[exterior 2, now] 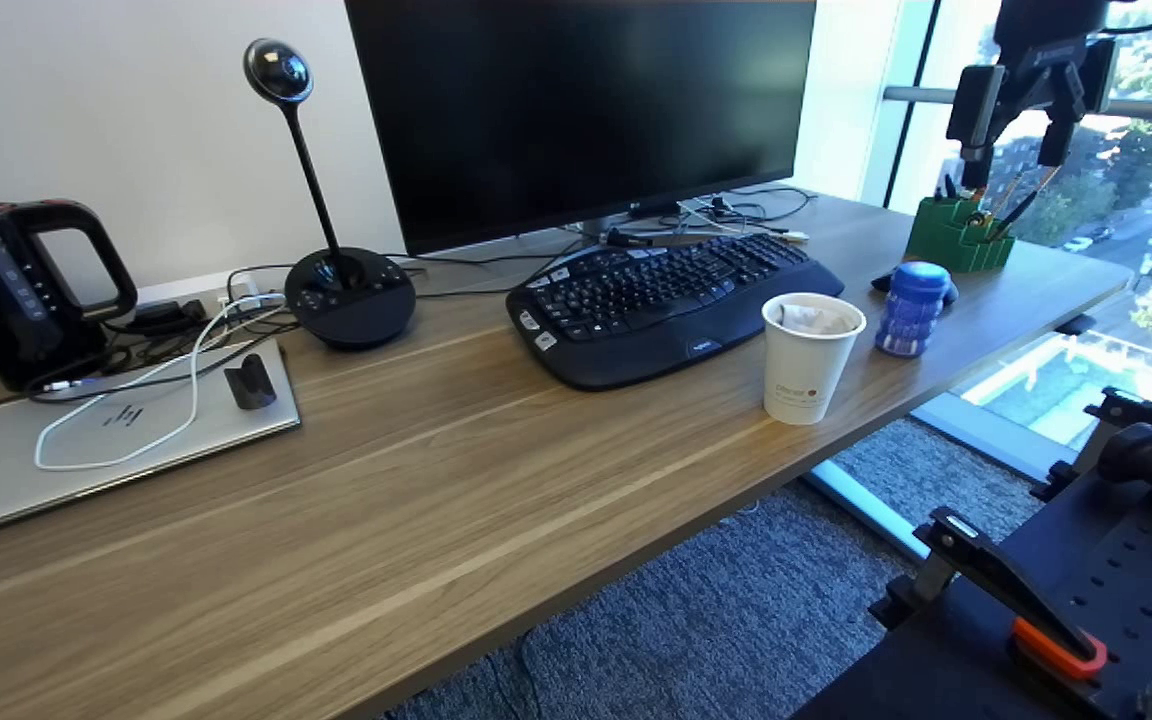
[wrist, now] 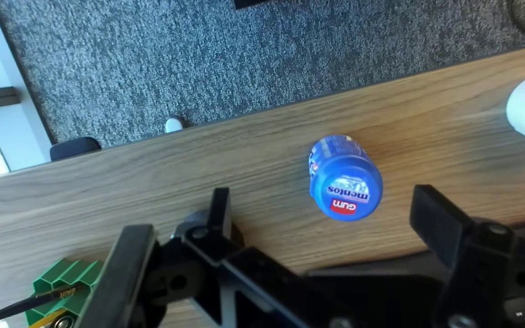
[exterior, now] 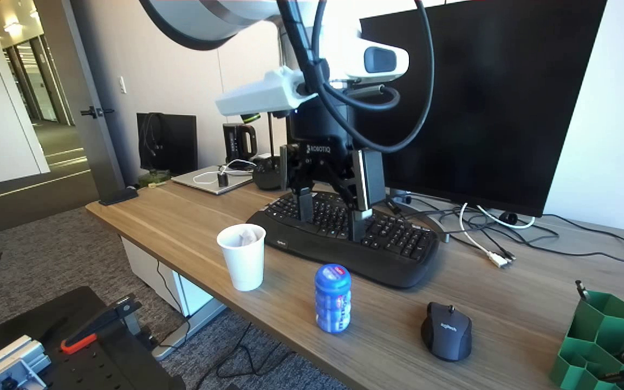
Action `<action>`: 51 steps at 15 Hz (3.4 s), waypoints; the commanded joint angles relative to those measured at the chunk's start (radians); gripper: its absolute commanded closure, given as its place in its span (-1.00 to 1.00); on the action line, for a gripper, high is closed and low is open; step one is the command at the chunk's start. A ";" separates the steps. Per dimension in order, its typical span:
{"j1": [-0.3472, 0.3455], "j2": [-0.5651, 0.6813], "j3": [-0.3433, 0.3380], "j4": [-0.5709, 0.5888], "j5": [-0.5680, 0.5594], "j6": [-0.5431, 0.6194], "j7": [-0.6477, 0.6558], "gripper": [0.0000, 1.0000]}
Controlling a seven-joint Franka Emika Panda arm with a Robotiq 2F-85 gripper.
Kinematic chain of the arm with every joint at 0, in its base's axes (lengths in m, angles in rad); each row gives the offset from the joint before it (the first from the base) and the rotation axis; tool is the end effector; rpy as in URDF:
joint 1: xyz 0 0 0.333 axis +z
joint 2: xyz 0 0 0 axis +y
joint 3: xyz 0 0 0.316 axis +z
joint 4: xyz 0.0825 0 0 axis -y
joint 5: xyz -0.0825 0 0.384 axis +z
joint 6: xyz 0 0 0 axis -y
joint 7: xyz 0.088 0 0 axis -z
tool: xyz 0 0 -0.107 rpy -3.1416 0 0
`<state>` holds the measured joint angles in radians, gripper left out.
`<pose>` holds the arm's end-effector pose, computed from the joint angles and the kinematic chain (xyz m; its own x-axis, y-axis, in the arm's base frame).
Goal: Move the bottle to the left
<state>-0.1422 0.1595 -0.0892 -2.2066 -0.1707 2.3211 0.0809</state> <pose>0.5276 -0.1273 0.3052 0.9802 -0.1936 -0.0420 -0.1863 -0.9729 0.1368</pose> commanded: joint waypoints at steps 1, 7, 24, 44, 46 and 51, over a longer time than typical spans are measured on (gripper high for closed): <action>0.021 0.040 -0.012 0.037 0.004 0.026 0.016 -1.00; 0.042 0.081 -0.003 0.058 0.008 0.036 -0.006 -1.00; 0.039 0.250 -0.019 0.185 0.008 0.015 -0.047 -1.00; 0.032 0.305 -0.025 0.189 0.005 0.019 -0.081 -1.00; 0.025 0.306 -0.018 0.190 0.011 0.020 -0.113 -1.00; 0.038 0.244 0.036 0.135 0.071 -0.015 -0.181 -1.00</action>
<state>-0.1131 0.4589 -0.1100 -2.0302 -0.1641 2.3490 -0.0626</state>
